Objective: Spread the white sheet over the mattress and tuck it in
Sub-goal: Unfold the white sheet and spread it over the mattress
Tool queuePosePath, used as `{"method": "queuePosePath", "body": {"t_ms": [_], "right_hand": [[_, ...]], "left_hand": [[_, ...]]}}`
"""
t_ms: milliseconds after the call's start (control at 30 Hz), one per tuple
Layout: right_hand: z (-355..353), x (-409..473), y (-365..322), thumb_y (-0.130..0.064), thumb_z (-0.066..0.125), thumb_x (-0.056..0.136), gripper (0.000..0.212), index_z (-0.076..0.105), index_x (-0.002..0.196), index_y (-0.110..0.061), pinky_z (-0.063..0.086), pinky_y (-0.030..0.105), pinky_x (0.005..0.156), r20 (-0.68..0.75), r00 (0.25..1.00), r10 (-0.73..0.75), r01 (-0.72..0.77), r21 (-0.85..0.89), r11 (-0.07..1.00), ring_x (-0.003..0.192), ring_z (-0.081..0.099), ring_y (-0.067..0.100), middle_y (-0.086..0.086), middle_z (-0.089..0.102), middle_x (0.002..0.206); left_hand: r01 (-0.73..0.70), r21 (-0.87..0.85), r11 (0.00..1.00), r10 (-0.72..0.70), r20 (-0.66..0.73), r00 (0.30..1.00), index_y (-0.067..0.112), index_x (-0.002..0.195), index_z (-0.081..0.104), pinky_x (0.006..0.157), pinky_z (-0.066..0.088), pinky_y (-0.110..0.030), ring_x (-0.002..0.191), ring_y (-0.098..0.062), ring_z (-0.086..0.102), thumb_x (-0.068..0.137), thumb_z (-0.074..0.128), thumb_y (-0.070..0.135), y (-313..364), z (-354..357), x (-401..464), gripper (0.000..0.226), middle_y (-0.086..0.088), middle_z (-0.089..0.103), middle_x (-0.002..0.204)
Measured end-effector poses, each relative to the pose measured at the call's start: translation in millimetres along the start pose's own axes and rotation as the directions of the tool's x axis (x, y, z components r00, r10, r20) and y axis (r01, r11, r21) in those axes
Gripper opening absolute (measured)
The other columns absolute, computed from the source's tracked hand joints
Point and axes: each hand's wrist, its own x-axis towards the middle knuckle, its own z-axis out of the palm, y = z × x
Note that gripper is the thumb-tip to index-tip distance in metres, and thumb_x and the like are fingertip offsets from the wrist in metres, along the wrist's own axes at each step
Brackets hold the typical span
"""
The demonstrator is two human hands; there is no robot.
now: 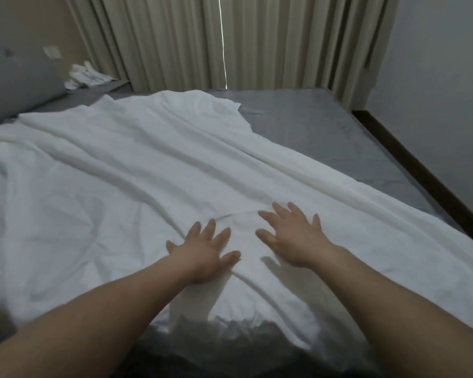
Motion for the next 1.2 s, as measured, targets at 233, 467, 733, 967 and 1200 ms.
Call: {"method": "queuePosePath", "body": {"t_ms": [233, 467, 733, 967, 1200], "right_hand": [[29, 21, 64, -0.082, 0.006, 0.091, 0.076, -0.006, 0.159, -0.049, -0.007, 0.073, 0.116, 0.003, 0.961, 0.276, -0.274, -0.087, 0.958, 0.158, -0.014, 0.021, -0.010, -0.016, 0.171], [-2, 43, 65, -0.058, 0.015, 0.100, 0.066, 0.007, 0.161, -0.038, 0.005, 0.075, 0.115, 0.031, 0.820, 0.572, -0.569, -0.069, 0.820, 0.156, 0.002, 0.036, 0.004, -0.001, 0.172], [22, 113, -87, -0.062, 0.028, 0.102, 0.060, 0.024, 0.158, -0.041, 0.007, 0.067, 0.121, -0.024, 0.935, -0.354, 0.345, -0.172, 0.923, 0.158, 0.002, 0.021, -0.007, 0.011, 0.171], [15, 212, -83, -0.069, 0.020, 0.096, 0.071, 0.011, 0.161, -0.039, 0.005, 0.071, 0.118, 0.094, 0.981, 0.171, -0.159, -0.128, 0.979, 0.158, -0.001, 0.029, -0.006, 0.000, 0.172], [-66, 214, -239, -0.062, 0.033, 0.102, 0.071, 0.013, 0.162, -0.031, 0.016, 0.065, 0.121, 0.137, 0.980, -0.143, 0.157, -0.093, 0.983, 0.156, 0.011, 0.032, 0.002, 0.011, 0.171]], "left_hand": [[0.255, -0.078, 0.964, -0.259, -0.045, 0.965, 0.053, 0.155, -0.014, 0.111, 0.006, -0.080, 0.156, -0.028, -0.019, 0.083, 0.013, 0.090, -68, 5, -2, 0.086, 0.015, -0.024, 0.167], [0.324, -0.080, 0.943, -0.330, -0.074, 0.941, 0.046, 0.158, -0.004, 0.109, 0.010, -0.081, 0.157, -0.030, -0.002, 0.076, 0.017, 0.095, -99, -3, 6, 0.097, 0.011, -0.004, 0.171], [0.332, -0.168, 0.928, -0.361, -0.191, 0.913, 0.049, 0.157, -0.004, 0.110, 0.002, -0.080, 0.156, -0.030, -0.015, 0.080, 0.012, 0.091, -108, -19, 53, 0.090, 0.012, -0.015, 0.170], [0.360, -0.143, 0.922, -0.375, -0.097, 0.922, 0.037, 0.160, 0.010, 0.116, 0.006, -0.073, 0.157, -0.024, -0.002, 0.092, 0.022, 0.077, -205, -35, 62, 0.080, 0.007, 0.000, 0.171], [0.485, -0.324, 0.812, -0.503, 0.034, 0.864, 0.030, 0.161, 0.023, 0.119, 0.019, -0.066, 0.151, -0.026, 0.026, 0.098, 0.034, 0.070, -287, -133, -18, 0.076, 0.005, 0.029, 0.166]]}}
